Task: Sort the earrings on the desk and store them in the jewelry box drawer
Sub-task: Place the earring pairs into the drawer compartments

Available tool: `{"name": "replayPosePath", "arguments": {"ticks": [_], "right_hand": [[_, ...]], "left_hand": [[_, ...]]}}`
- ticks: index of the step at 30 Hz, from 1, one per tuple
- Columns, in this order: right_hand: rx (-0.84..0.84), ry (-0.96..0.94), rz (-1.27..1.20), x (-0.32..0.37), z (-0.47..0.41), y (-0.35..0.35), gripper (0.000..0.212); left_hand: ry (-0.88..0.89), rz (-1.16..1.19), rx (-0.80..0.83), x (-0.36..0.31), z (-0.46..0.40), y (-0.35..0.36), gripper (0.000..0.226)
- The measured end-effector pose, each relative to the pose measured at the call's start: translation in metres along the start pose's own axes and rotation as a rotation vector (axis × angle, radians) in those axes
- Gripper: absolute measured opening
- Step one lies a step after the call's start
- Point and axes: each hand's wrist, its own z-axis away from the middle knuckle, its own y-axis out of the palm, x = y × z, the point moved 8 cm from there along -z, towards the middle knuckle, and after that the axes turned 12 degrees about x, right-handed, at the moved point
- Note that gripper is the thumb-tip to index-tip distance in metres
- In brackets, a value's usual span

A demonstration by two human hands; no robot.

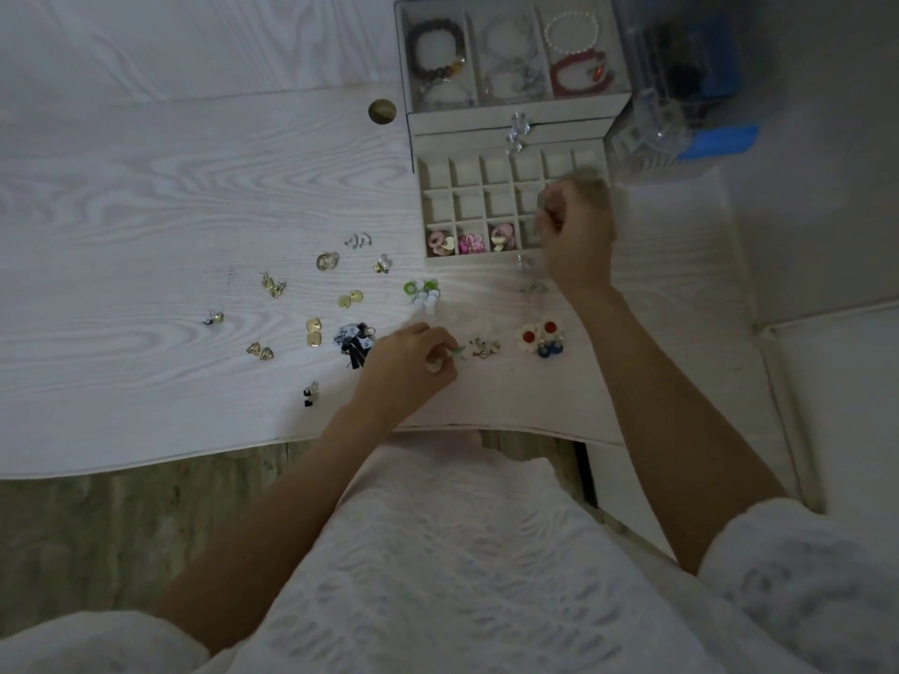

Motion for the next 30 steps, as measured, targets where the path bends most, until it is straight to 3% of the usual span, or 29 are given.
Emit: {"name": "replayPosePath", "arguments": {"ticks": [8,17,22,30], "right_hand": [[0.114,0.031,0.374,-0.012,-0.003,0.012,0.019],[0.126,0.009,0.238,-0.029,0.005,0.009,0.017],[0.131,0.040,0.148,-0.031,0.004,0.002,0.024],[0.163,0.001,0.226,-0.027,0.006,0.008,0.017]], "left_hand": [[0.051,0.108,-0.094,-0.030,-0.053,-0.035,0.015],[0.079,-0.072,0.008,-0.058,-0.150,-0.026,0.019],[0.114,-0.236,0.194,-0.060,-0.170,-0.015,0.019],[0.187,-0.220,0.148,-0.058,-0.163,-0.019,0.016]]}}
